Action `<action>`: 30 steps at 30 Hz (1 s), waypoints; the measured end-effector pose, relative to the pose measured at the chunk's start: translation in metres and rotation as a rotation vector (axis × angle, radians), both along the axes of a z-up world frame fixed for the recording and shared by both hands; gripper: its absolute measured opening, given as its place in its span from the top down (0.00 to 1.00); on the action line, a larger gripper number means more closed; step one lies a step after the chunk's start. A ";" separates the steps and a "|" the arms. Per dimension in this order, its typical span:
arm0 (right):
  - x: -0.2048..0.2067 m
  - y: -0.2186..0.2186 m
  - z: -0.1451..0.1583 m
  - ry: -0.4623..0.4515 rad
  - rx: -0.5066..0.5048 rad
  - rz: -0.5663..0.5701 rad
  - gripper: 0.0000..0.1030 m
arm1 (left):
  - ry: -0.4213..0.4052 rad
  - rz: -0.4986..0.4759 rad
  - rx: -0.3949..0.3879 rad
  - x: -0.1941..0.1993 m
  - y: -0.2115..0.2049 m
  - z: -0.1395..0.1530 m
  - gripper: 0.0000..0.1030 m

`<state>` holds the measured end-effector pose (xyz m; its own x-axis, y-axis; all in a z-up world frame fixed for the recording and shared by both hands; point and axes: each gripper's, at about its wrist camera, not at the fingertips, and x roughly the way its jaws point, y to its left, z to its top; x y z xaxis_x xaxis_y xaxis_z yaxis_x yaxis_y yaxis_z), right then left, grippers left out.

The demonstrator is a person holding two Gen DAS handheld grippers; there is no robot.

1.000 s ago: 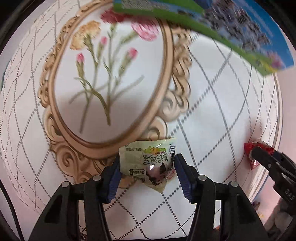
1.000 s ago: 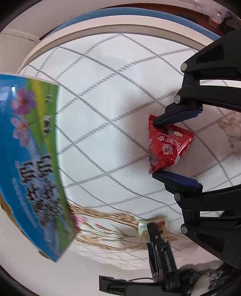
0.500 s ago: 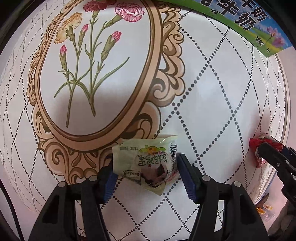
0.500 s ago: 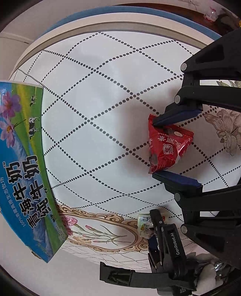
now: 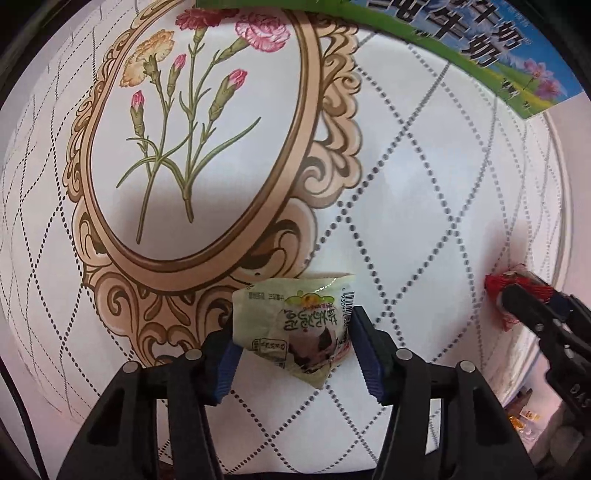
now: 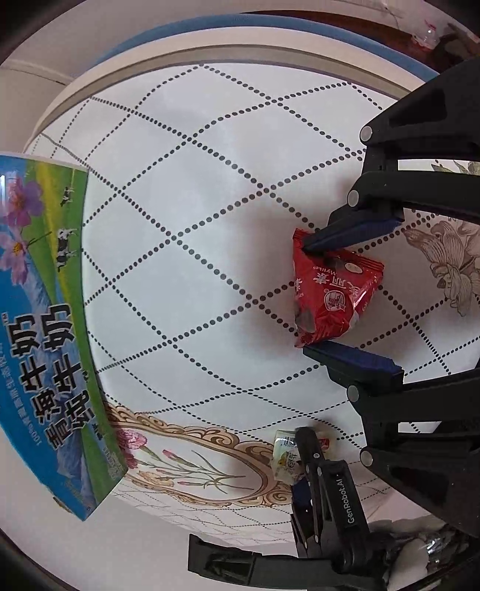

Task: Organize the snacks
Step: 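Carry both packs into the cardboard box and open both tools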

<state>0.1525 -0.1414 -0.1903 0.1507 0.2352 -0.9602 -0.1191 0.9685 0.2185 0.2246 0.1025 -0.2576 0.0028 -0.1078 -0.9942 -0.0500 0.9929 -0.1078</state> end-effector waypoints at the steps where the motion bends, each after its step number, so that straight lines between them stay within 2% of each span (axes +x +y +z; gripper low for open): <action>1: 0.000 -0.001 0.001 -0.003 0.003 -0.002 0.50 | -0.002 -0.002 -0.003 0.000 0.000 0.003 0.48; 6: -0.002 -0.007 0.011 -0.009 0.052 -0.021 0.53 | -0.019 -0.013 -0.042 0.006 -0.003 0.021 0.48; 12: 0.002 -0.015 0.031 -0.032 0.100 -0.041 0.55 | -0.083 -0.019 -0.114 0.026 -0.009 0.062 0.48; 20: 0.038 -0.025 0.101 -0.150 0.178 -0.046 0.55 | -0.230 -0.044 -0.186 0.083 -0.015 0.149 0.48; 22: 0.055 -0.029 0.123 -0.194 0.196 -0.048 0.55 | -0.274 -0.057 -0.184 0.104 -0.018 0.173 0.48; 25: 0.083 -0.032 0.153 -0.261 0.202 -0.053 0.55 | -0.327 -0.070 -0.154 0.122 -0.023 0.190 0.48; 28: 0.117 -0.032 0.172 -0.321 0.178 -0.061 0.55 | -0.339 -0.072 -0.106 0.156 -0.027 0.193 0.48; 30: 0.144 -0.031 0.173 -0.319 0.164 -0.067 0.55 | -0.320 -0.073 -0.086 0.173 -0.027 0.187 0.48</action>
